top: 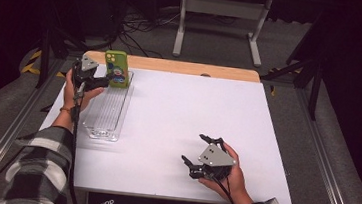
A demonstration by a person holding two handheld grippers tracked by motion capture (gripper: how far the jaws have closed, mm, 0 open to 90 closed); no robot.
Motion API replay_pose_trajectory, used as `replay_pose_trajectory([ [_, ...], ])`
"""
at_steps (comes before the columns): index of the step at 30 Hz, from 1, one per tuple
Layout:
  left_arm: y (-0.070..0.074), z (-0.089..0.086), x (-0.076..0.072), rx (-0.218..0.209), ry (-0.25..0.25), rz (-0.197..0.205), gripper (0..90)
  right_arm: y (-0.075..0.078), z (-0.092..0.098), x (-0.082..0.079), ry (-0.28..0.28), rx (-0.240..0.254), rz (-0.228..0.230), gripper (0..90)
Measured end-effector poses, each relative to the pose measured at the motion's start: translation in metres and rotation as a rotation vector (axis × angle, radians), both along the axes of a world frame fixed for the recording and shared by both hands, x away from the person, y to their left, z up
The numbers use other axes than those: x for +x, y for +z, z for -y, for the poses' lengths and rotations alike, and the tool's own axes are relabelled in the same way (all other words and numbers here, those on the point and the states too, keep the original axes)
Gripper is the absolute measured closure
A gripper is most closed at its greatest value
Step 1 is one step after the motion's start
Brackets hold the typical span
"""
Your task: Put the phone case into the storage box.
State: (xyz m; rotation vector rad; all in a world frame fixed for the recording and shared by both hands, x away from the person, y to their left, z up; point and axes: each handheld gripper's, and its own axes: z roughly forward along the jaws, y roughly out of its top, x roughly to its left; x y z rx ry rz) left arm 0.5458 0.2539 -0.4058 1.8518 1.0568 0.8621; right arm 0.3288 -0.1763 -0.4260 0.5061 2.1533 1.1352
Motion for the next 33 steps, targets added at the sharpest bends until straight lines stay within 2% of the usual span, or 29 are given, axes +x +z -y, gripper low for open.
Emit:
replay_pose_trajectory([
  [4,0.003,-0.001,-0.005,-0.009,-0.009,0.011,28.1,0.0,0.0,0.001,-0.002,0.001,-0.001,16.7],
  [8,0.003,0.0,-0.01,0.006,-0.019,0.034,28.7,0.0,0.0,0.001,-0.008,0.003,-0.002,16.7],
  [13,0.003,-0.001,-0.017,-0.019,-0.04,0.043,28.0,0.0,0.001,0.001,-0.01,0.006,0.0,16.7],
  [15,0.003,-0.003,-0.02,-0.048,-0.045,0.044,27.2,0.0,0.001,0.001,-0.013,0.003,0.002,16.7],
  [20,0.003,-0.004,-0.027,-0.049,-0.053,0.061,26.2,0.0,0.001,0.0,-0.014,0.001,0.007,16.7],
  [26,0.004,-0.006,-0.036,-0.088,-0.072,0.072,24.8,0.0,0.0,0.0,-0.013,-0.002,0.009,16.7],
  [33,0.006,-0.005,-0.048,-0.103,-0.099,0.1,23.0,0.001,0.001,0.0,-0.018,0.003,0.016,16.4],
])
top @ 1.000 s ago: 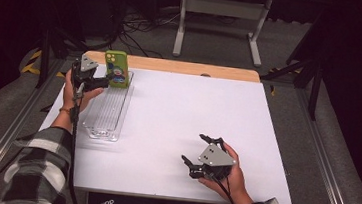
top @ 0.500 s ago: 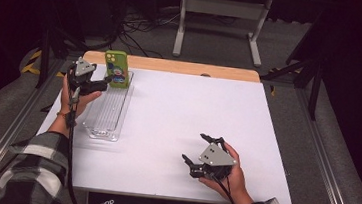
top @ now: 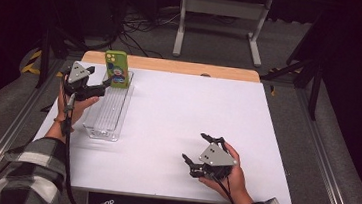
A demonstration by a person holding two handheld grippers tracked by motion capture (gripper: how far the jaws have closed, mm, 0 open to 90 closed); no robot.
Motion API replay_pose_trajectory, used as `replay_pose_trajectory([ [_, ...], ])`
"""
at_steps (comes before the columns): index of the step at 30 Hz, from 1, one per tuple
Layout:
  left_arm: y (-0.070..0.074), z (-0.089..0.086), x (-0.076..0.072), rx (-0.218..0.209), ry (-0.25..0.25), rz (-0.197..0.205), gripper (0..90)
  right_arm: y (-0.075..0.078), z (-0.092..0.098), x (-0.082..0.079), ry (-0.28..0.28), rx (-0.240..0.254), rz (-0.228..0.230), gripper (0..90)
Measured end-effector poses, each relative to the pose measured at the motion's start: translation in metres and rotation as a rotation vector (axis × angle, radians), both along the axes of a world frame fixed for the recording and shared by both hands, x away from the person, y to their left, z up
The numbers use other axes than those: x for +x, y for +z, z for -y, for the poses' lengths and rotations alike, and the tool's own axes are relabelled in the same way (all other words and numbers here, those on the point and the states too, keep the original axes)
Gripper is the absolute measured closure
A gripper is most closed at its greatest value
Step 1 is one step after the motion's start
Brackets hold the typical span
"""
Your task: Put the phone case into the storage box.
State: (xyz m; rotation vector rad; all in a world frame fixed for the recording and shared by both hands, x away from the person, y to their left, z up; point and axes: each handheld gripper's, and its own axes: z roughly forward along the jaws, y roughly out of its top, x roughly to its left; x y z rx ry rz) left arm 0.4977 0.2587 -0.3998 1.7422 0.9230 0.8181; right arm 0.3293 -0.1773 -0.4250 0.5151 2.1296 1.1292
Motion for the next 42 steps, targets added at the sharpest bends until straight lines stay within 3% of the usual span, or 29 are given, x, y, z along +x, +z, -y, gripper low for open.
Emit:
replay_pose_trajectory([
  [10,0.003,-0.001,-0.012,-0.037,-0.029,0.016,18.7,0.001,0.0,-0.001,-0.006,0.005,0.011,15.4],
  [23,0.011,0.007,-0.033,-0.037,-0.083,0.053,14.9,0.003,0.001,-0.002,-0.009,0.015,0.022,14.1],
  [42,0.019,0.015,-0.056,-0.033,-0.143,0.076,9.7,0.006,0.003,-0.003,-0.017,0.033,0.033,11.9],
])
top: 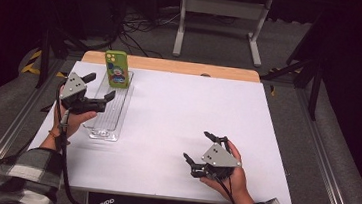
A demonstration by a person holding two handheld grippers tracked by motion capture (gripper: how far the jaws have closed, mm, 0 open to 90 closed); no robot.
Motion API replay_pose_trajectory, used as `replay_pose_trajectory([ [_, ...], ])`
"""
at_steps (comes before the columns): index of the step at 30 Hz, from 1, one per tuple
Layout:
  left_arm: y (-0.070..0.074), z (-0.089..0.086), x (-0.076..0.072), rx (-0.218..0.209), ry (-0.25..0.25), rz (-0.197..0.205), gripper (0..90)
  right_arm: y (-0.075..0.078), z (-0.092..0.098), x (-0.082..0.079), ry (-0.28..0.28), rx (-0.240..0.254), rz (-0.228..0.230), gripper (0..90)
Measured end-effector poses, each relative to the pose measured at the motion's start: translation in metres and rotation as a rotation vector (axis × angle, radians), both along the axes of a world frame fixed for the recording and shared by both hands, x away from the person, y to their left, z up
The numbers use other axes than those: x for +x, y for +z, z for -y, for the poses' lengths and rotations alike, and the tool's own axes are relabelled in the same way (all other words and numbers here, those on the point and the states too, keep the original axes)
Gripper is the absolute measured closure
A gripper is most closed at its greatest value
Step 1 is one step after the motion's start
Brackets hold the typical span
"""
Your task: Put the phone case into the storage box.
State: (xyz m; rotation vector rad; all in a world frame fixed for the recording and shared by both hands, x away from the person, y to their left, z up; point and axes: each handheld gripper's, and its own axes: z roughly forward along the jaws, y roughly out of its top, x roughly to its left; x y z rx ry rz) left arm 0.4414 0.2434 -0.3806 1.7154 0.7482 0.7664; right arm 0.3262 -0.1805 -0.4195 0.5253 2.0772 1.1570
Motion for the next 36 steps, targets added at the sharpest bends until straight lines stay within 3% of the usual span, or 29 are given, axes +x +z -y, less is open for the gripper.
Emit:
replay_pose_trajectory([
  [19,0.007,0.013,-0.021,-0.004,-0.036,0.024,7.4,0.002,0.002,0.0,-0.008,0.019,-0.003,8.1],
  [36,0.01,0.024,-0.041,0.029,-0.09,0.051,5.7,0.003,0.002,0.0,-0.011,0.012,0.009,8.1],
])
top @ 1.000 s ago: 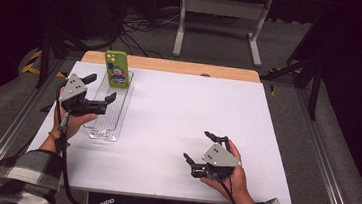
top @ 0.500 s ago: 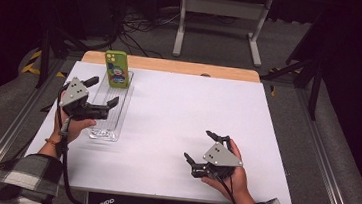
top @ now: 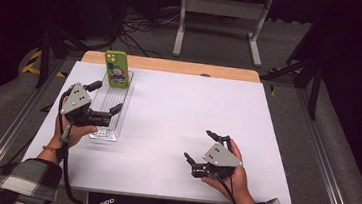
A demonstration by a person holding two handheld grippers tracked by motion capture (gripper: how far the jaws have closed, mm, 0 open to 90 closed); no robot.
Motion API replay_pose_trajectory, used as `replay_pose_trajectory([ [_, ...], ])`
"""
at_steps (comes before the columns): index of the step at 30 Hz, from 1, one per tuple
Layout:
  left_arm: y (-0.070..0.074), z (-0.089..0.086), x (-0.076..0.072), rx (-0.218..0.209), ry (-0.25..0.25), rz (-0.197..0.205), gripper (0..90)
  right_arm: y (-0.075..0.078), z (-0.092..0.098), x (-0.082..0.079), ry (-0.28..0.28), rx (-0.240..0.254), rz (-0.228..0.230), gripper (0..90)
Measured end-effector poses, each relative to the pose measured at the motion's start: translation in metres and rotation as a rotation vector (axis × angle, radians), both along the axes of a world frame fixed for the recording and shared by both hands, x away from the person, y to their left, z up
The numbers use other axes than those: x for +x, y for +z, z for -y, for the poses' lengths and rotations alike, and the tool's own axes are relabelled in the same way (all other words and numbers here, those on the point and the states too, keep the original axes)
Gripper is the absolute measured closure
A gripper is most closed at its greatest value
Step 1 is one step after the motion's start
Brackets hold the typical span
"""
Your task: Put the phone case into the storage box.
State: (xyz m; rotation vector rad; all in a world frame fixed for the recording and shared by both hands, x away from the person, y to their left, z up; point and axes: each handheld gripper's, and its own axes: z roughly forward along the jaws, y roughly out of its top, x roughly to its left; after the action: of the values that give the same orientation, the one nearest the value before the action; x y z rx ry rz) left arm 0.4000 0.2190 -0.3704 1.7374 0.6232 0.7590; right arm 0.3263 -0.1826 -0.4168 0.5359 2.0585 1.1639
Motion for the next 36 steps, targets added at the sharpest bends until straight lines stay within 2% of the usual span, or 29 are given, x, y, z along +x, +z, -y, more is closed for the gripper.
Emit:
replay_pose_trajectory([
  [3,0.001,0.002,-0.004,0.012,-0.006,0.01,5.0,0.0,0.0,0.0,-0.004,-0.003,0.003,8.1],
  [7,0.002,0.005,-0.011,0.004,-0.023,0.029,4.9,0.0,0.0,0.0,-0.005,-0.006,0.008,8.2],
  [25,0.001,0.016,-0.032,-0.004,-0.078,0.042,4.6,0.002,0.0,-0.001,0.004,0.013,0.005,8.1],
  [28,-0.001,0.017,-0.037,-0.001,-0.084,0.06,4.3,0.002,0.0,-0.002,0.007,0.016,0.011,8.0],
  [30,-0.002,0.018,-0.039,-0.013,-0.095,0.051,4.3,0.002,-0.001,-0.003,0.007,0.018,0.008,8.1],
  [36,-0.005,0.022,-0.044,-0.012,-0.114,0.052,3.5,0.003,-0.001,-0.004,0.009,0.019,0.01,8.0],
])
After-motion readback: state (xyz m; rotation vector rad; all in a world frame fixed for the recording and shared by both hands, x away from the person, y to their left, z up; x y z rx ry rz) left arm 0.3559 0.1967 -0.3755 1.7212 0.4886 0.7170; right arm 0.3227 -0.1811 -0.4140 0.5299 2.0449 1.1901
